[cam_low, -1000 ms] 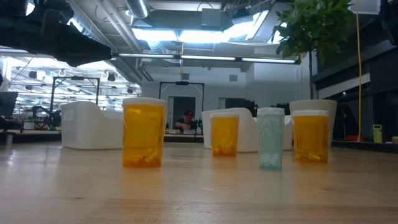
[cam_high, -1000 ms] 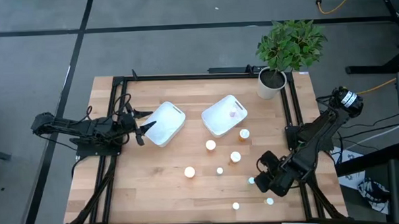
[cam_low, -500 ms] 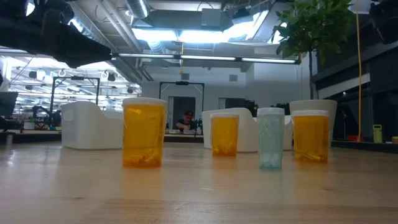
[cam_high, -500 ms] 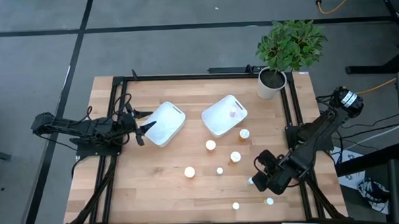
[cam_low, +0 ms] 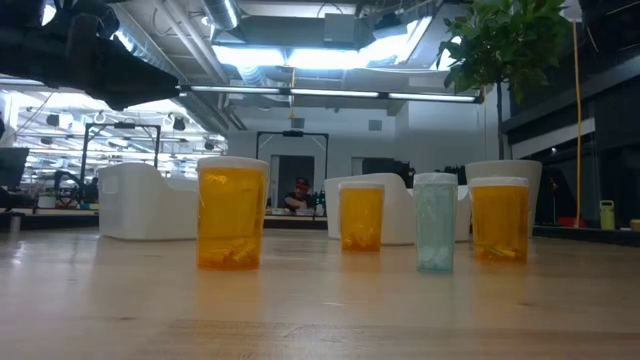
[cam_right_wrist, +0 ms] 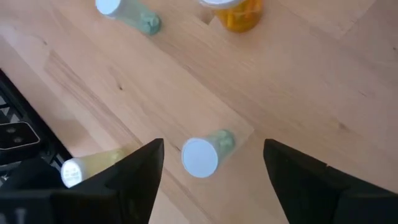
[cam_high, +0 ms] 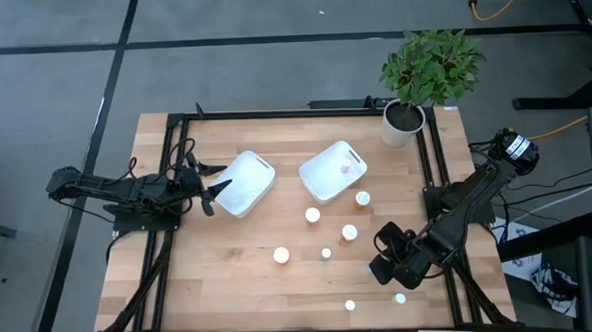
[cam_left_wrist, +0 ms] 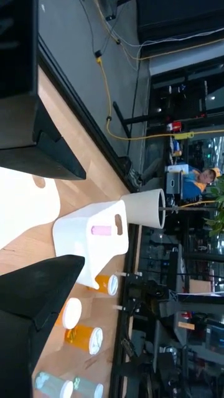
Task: Pick and place medicine bottles into bin by pill shape (circle, oval)
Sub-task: Put the orange capsule bottle into the left white bin
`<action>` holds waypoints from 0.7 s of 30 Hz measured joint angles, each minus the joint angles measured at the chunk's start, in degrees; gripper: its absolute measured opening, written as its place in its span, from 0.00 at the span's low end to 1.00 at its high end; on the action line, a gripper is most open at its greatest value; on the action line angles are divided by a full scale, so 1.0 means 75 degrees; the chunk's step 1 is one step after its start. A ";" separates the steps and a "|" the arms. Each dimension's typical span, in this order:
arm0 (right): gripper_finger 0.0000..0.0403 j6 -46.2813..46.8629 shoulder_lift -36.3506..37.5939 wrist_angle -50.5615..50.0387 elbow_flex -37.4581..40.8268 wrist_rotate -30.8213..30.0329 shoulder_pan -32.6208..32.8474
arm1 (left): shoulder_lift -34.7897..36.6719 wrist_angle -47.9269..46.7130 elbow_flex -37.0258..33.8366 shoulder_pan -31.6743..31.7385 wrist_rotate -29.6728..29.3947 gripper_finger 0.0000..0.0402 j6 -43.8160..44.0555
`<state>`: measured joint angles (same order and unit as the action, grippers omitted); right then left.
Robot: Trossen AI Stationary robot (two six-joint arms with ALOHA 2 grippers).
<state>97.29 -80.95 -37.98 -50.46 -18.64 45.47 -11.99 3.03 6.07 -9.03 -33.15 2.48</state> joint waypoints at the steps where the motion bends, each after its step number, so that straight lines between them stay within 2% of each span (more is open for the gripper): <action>1: 0.69 -0.0004 -0.0010 0.0024 0.0000 -0.0002 -0.0015 | 0.0000 0.0000 0.0000 -0.0001 0.0000 0.51 -0.0003; 8: 0.68 0.0487 -0.0127 0.0064 -0.0006 0.0251 -0.0223 | 0.0000 -0.0021 0.0000 0.0000 0.0002 0.51 -0.0003; 14: 0.67 0.0401 -0.0385 -0.0006 -0.0141 0.0497 -0.0603 | 0.0000 -0.0149 0.0000 0.0001 0.0000 0.51 -0.0006; 21: 0.67 0.0400 -0.0517 -0.0654 -0.0297 0.0426 -0.0935 | 0.0000 -0.0146 0.0000 0.0001 0.0000 0.51 -0.0006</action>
<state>100.28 -84.82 -42.89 -52.69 -15.45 38.46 -11.99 1.93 6.07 -9.02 -33.15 2.44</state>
